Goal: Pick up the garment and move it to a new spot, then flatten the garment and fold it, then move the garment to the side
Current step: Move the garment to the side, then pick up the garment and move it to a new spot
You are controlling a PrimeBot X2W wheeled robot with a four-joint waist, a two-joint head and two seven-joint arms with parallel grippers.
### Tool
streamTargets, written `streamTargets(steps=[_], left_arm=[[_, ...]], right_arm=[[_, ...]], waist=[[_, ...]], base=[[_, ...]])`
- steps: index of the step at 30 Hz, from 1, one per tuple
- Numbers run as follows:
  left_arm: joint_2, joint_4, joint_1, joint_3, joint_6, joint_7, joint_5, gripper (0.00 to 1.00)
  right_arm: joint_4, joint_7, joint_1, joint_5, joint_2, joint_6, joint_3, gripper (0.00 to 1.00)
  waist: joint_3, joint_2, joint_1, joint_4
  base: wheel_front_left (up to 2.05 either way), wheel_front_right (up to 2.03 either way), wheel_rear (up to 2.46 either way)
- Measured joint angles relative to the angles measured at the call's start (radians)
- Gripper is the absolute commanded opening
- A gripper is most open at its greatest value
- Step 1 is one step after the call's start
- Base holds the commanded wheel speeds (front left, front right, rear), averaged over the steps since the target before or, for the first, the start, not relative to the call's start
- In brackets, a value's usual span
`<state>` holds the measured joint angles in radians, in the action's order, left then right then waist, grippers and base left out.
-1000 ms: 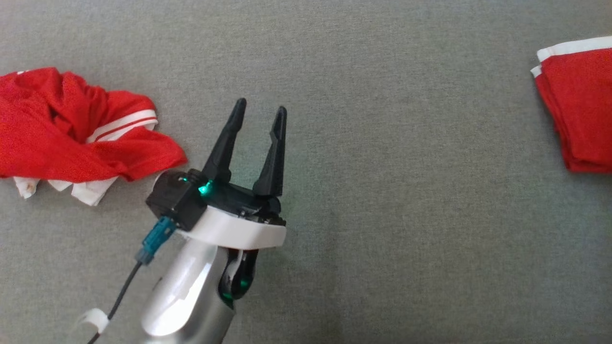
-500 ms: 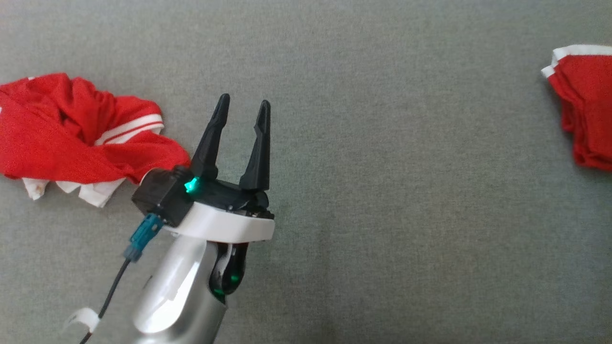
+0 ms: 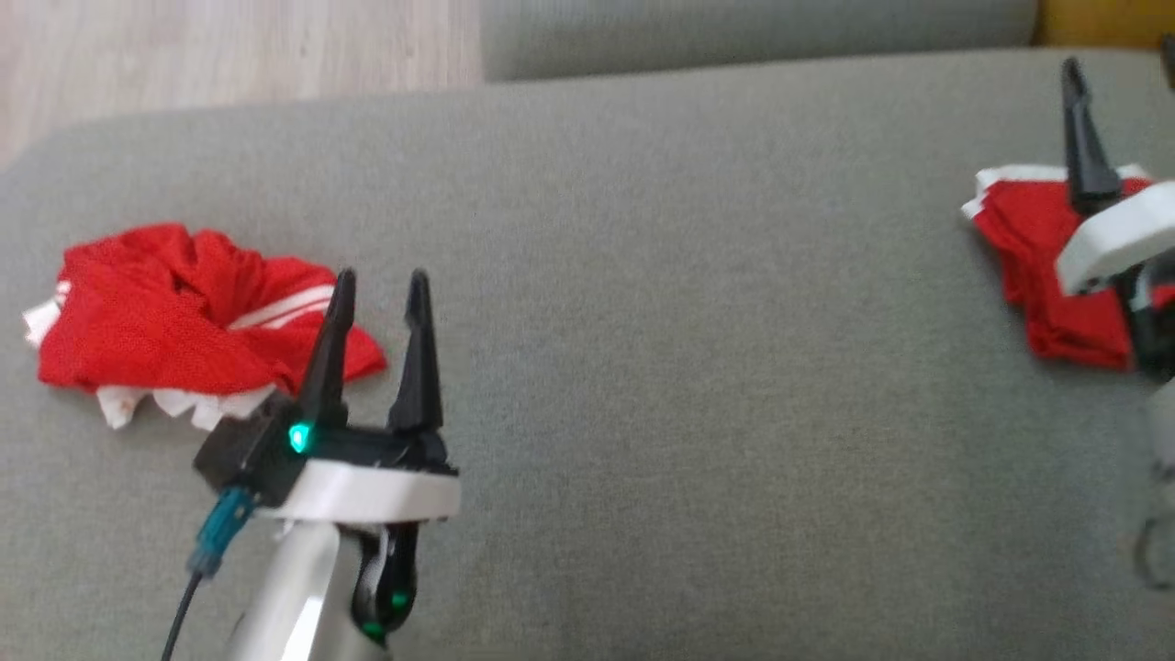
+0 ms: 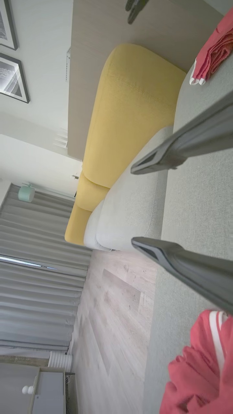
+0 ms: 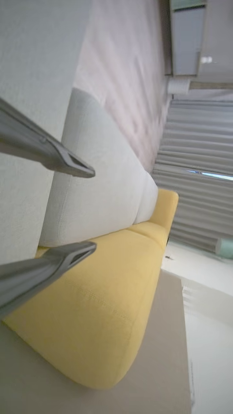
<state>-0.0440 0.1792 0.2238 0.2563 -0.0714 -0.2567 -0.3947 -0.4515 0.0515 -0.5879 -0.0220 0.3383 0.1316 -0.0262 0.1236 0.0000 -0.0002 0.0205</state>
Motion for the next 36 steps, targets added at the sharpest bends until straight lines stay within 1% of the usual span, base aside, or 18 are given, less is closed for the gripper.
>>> streamTargets(steps=[4,5,8,9,11,12,17,20,22,25,36], left_arm=[[0.000,-0.001,-0.051,-0.022,-0.002,0.000,0.010,1.00],[-0.001,-0.001,-0.062,-0.026,-0.008,0.000,0.010,1.00],[-0.002,-0.002,-0.095,-0.028,-0.008,0.000,0.010,1.00],[-0.002,-0.002,-0.095,-0.028,-0.008,0.000,0.010,1.00],[-0.002,-0.002,-0.116,-0.028,-0.008,0.000,0.008,1.00],[-0.002,-0.002,-0.125,-0.028,-0.008,0.000,0.008,1.00],[-0.003,0.010,-0.154,-0.028,-0.007,0.000,-0.016,1.00],[-0.003,0.041,-0.163,-0.028,-0.007,0.000,-0.023,1.00],[-0.003,0.051,-0.177,-0.028,-0.007,0.000,-0.024,1.00],[-0.003,0.058,-0.191,-0.029,-0.007,0.000,-0.028,1.00],[-0.003,0.059,-0.191,-0.030,-0.006,0.000,-0.028,1.00]], right_arm=[[0.128,0.005,0.095,-0.037,-0.106,0.000,0.065,1.00],[0.153,0.010,0.121,-0.044,-0.136,0.000,0.074,1.00],[0.198,0.033,0.209,-0.044,-0.221,0.000,0.073,1.00],[0.198,0.033,0.209,-0.044,-0.221,0.000,0.073,1.00],[0.201,0.058,0.270,-0.057,-0.261,0.000,0.072,1.00],[0.199,0.077,0.302,-0.063,-0.270,0.000,0.071,1.00],[0.149,0.168,0.440,-0.075,-0.282,0.000,0.061,1.00],[0.106,0.189,0.502,-0.129,-0.289,0.000,0.047,1.00],[0.088,0.196,0.530,-0.140,-0.290,0.000,0.030,1.00],[0.081,0.196,0.546,-0.146,-0.291,0.000,0.021,1.00],[0.122,0.197,0.546,-0.146,-0.291,0.000,0.016,1.00]], waist=[[-0.049,0.0000,0.0000,-0.004],[-0.058,0.0000,0.0000,-0.004],[-0.081,0.0000,-0.0001,-0.002],[-0.081,0.0000,-0.0001,-0.002],[-0.091,0.0000,0.0000,-0.001],[-0.095,0.0000,0.0001,0.000],[-0.109,0.0000,0.0001,0.004],[-0.118,0.0000,0.0001,0.007],[-0.122,0.0000,0.0001,0.007],[-0.126,0.0000,0.0001,0.006],[-0.137,0.0000,0.0002,0.006]], base=[[0.00,0.00,0.00],[0.00,0.00,0.00],[0.00,0.00,0.00],[0.00,0.00,0.00],[0.00,0.00,0.00],[0.00,0.00,0.00],[0.00,0.00,0.00],[0.00,0.00,0.00],[0.00,0.00,0.00],[0.00,0.00,0.00],[0.00,0.00,0.00]])
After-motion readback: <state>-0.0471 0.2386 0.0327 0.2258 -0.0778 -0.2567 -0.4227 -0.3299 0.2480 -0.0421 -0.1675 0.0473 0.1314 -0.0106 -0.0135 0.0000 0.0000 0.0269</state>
